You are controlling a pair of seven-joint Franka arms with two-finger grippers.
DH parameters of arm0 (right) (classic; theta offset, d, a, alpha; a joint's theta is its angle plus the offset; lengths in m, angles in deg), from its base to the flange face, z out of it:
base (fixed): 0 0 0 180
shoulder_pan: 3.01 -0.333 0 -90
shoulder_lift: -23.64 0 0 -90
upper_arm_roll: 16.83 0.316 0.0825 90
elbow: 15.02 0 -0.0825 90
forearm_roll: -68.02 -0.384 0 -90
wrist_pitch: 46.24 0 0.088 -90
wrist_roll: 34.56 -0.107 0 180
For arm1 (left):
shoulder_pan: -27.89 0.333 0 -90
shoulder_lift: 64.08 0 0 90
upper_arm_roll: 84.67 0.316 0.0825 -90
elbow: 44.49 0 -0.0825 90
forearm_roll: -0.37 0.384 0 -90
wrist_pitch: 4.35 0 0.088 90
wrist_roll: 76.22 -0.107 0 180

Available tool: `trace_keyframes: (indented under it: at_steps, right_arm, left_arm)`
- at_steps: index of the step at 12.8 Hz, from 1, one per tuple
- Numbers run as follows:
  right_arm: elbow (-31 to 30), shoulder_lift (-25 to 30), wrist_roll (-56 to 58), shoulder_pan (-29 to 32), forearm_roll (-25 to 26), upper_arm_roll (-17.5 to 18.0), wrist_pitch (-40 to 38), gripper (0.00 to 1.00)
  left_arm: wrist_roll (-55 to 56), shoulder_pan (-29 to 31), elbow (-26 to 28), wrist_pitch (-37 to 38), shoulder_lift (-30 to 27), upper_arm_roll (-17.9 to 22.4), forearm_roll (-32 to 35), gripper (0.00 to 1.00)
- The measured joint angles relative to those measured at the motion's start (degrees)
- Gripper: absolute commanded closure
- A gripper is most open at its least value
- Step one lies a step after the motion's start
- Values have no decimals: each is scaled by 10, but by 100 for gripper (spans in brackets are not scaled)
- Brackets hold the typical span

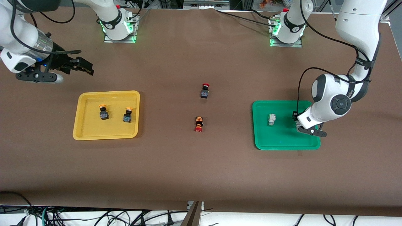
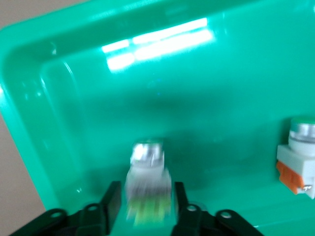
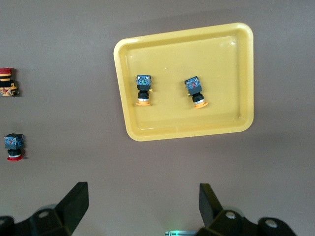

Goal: Place green and yellow buttons in trays

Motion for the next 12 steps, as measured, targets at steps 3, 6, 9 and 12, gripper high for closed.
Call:
trace_keyframes:
  at_steps: [3,6,9,12]
  right_arm:
    - [6,-4,5,107,2,96,-3,1]
    - [15,-9,7,263,2,251,-3,1]
    - [39,-15,19,289,2,271,-3,1]
    - [74,-33,22,291,3,272,-5,1]
  left_arm:
    - [16,-4,-77,86,-34,0,-43,0]
    - [29,-5,-200,257,-95,0,-46,0]
    - [85,-4,-248,405,-168,9,-47,0]
    - [102,-3,-254,465,-215,24,-47,0]
